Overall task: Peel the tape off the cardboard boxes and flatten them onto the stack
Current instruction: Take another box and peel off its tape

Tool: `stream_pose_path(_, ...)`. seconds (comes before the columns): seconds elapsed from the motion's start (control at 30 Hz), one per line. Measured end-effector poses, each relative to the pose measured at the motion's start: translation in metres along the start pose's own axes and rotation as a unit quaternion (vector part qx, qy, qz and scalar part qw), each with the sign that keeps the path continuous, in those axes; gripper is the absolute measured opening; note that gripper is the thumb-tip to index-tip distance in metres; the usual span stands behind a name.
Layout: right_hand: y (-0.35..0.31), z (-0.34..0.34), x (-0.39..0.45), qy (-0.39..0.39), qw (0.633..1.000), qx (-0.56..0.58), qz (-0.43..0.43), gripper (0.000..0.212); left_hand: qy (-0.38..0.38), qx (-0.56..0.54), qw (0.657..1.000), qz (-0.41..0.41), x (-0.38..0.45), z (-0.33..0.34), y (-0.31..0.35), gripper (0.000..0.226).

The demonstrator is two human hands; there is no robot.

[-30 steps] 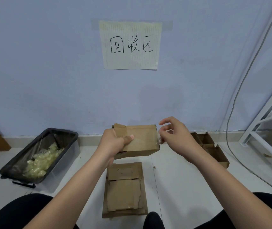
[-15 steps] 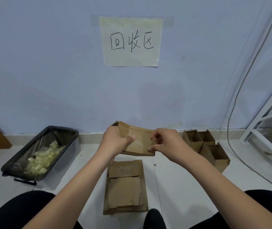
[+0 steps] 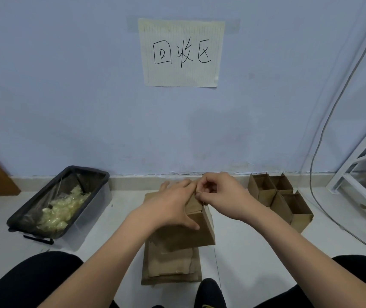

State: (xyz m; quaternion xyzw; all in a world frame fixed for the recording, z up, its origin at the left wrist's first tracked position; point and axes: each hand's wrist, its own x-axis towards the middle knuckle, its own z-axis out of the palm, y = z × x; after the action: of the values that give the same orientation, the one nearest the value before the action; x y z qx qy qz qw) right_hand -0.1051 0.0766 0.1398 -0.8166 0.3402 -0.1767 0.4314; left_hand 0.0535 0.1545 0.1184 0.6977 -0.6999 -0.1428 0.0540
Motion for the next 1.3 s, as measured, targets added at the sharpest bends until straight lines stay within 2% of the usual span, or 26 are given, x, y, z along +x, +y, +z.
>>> stream_pose_path(0.13,-0.001,-0.009,-0.003,0.006,0.996,0.089,0.009,0.007,0.031,-0.020,0.999,-0.003,-0.003,-0.008,-0.006,0.103)
stream_pose_path(0.23,-0.001,-0.025,-0.003,0.016,0.984,0.174,0.029,0.007,0.046,-0.078,0.996,-0.013,-0.005,-0.011,-0.012,0.095)
stream_pose_path(0.4,0.001,-0.041,-0.004,0.005,0.971,0.232,0.052,0.008,0.084,-0.141,0.986,-0.028,-0.007,-0.017,-0.020,0.084)
stream_pose_path(0.6,0.005,-0.059,-0.001,0.025,0.922,0.381,0.068,0.009,0.126,-0.213,0.967,-0.062,-0.015,-0.027,-0.035,0.083)
stream_pose_path(0.73,0.008,-0.063,0.001,0.029,0.896,0.439,0.064,0.005,0.120,-0.231,0.962,-0.078,-0.019,-0.033,-0.039,0.083)
stream_pose_path(0.8,0.010,-0.063,0.003,0.053,0.892,0.443,0.073,0.004,0.114,-0.228,0.964,-0.079,-0.020,-0.034,-0.040,0.084)
stream_pose_path(0.93,0.019,-0.073,0.006,0.133,0.890,0.427,0.087,0.018,0.113,-0.232,0.962,-0.095,-0.024,-0.037,-0.047,0.084)
stream_pose_path(1.07,0.022,-0.079,0.007,0.192,0.896,0.391,0.087,0.016,0.119,-0.224,0.961,-0.112,-0.027,-0.042,-0.055,0.084)
stream_pose_path(1.17,0.019,-0.072,0.008,0.176,0.905,0.375,0.101,0.026,0.118,-0.225,0.960,-0.117,-0.025,-0.040,-0.052,0.085)
stream_pose_path(1.3,0.007,-0.052,0.001,0.075,0.936,0.334,0.081,0.025,0.108,-0.196,0.969,-0.109,-0.020,-0.034,-0.050,0.085)
